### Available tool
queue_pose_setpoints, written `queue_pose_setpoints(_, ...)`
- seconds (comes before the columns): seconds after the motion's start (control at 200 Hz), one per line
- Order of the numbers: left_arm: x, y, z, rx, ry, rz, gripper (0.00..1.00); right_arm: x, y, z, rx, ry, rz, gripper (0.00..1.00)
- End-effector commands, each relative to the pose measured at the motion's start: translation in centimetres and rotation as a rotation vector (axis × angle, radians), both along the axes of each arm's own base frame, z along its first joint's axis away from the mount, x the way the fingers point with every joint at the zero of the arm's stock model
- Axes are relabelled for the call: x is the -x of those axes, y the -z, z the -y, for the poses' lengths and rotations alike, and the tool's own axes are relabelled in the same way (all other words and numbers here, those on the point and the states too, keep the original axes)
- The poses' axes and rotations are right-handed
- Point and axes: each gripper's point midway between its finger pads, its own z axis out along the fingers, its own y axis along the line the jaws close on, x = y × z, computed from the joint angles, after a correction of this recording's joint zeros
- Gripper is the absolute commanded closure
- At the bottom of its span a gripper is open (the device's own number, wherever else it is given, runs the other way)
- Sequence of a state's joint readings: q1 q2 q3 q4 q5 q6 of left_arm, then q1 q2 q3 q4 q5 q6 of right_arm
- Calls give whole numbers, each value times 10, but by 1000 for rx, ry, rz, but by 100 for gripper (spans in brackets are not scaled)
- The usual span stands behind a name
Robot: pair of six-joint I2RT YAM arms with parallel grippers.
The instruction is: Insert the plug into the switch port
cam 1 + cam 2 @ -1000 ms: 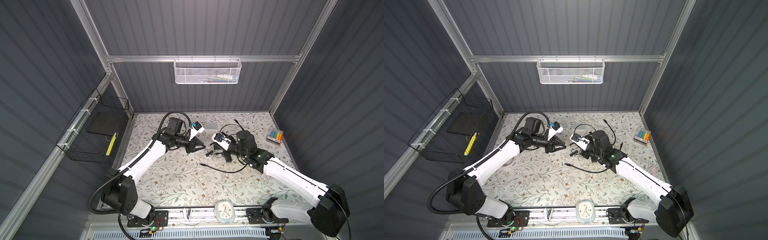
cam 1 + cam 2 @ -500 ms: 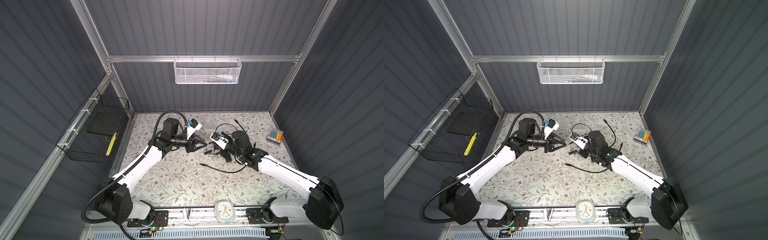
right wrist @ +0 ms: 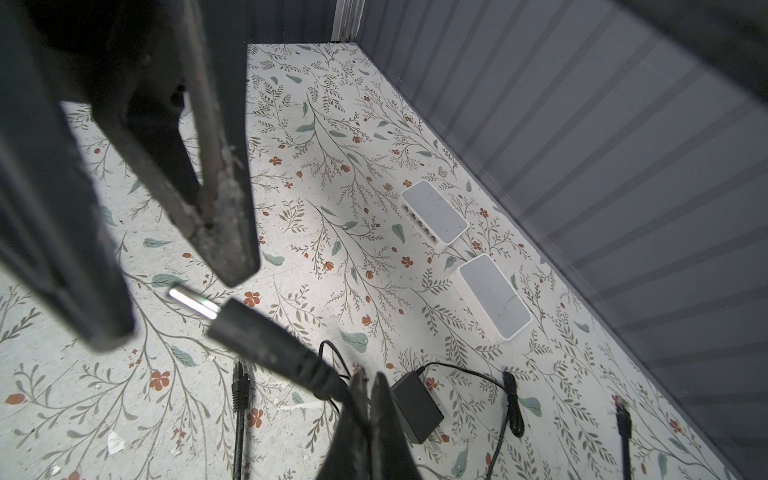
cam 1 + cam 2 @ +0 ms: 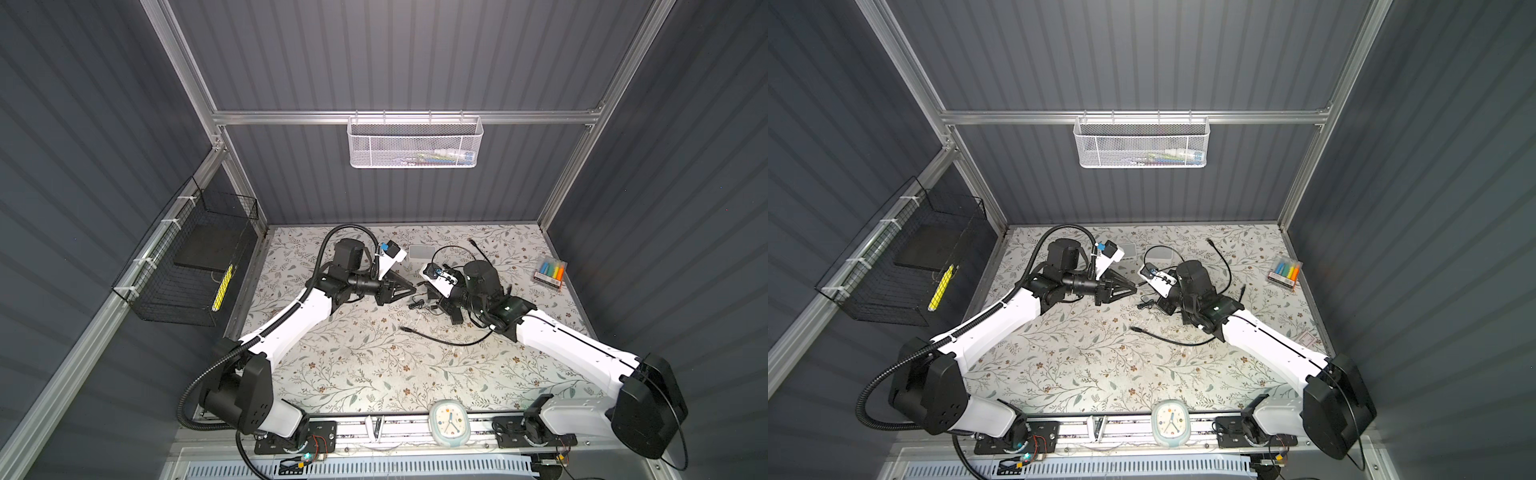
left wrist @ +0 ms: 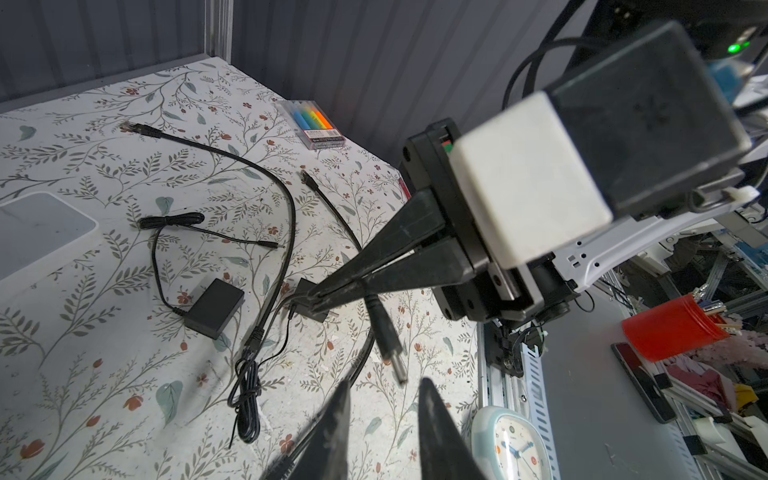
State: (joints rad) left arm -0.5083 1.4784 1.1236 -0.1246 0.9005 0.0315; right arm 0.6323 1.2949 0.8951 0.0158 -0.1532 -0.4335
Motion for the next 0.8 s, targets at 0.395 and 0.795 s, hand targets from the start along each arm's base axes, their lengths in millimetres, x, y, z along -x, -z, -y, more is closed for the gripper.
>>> queue_pose_setpoints(0.395,-3,-3,1,-5,-17,23,93,-1,-19,-7,-40,-11,36,100)
queue_pose_setpoints(0.795,-5,-9,-2,-16,-41,57,78,-2,-11,-8,-14,-8,28,100)
